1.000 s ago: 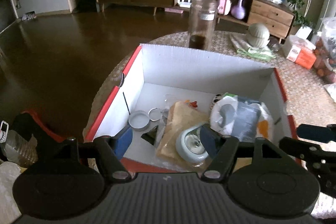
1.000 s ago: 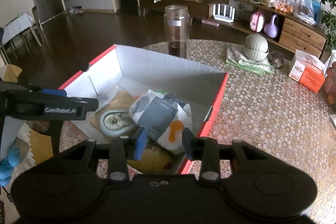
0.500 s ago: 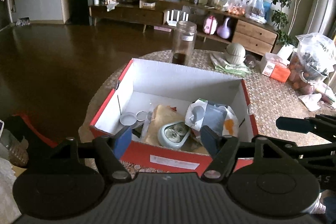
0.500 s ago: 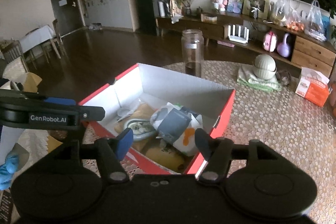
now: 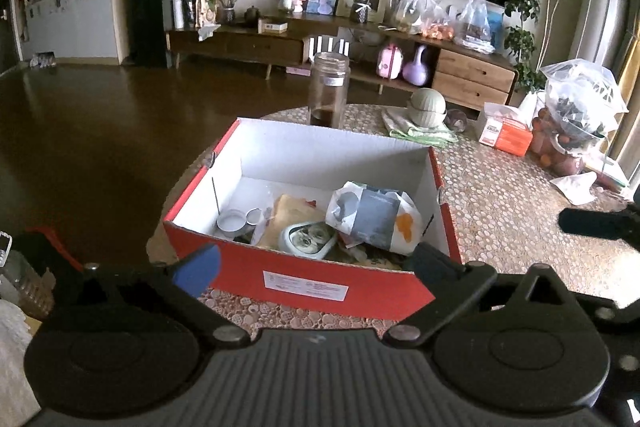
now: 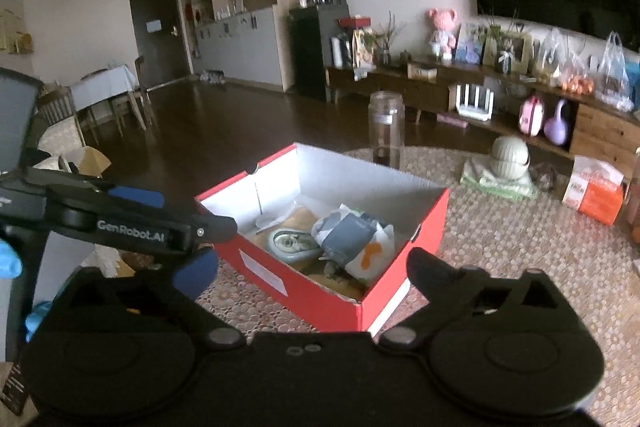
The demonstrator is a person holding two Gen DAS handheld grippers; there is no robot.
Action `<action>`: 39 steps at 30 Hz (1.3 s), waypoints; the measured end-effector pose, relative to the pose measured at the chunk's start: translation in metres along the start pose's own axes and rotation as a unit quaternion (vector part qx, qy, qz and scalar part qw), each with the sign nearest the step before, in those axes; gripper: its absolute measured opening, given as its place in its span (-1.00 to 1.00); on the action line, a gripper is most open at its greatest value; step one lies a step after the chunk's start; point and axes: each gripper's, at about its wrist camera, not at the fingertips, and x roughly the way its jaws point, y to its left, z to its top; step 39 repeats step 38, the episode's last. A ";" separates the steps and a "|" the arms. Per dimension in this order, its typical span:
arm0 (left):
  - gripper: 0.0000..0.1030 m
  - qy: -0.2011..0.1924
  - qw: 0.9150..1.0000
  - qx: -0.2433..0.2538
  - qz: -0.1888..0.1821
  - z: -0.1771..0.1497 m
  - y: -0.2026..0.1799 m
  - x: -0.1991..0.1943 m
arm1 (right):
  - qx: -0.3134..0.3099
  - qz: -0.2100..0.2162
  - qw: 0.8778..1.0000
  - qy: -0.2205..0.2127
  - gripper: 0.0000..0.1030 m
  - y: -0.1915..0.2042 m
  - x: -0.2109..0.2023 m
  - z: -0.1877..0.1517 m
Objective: Organize objects
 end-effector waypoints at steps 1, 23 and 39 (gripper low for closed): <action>1.00 -0.002 1.000 0.000 0.000 -0.001 -0.002 -0.002 | -0.003 -0.003 1.000 -0.006 0.99 0.000 -0.004 -0.001; 1.00 -0.037 0.999 0.022 0.022 -0.024 -0.028 -0.023 | 0.035 0.001 0.999 -0.009 0.99 -0.022 -0.032 -0.028; 1.00 -0.030 0.999 0.026 0.018 -0.031 -0.034 -0.021 | 0.042 0.003 0.999 -0.006 0.99 -0.023 -0.036 -0.035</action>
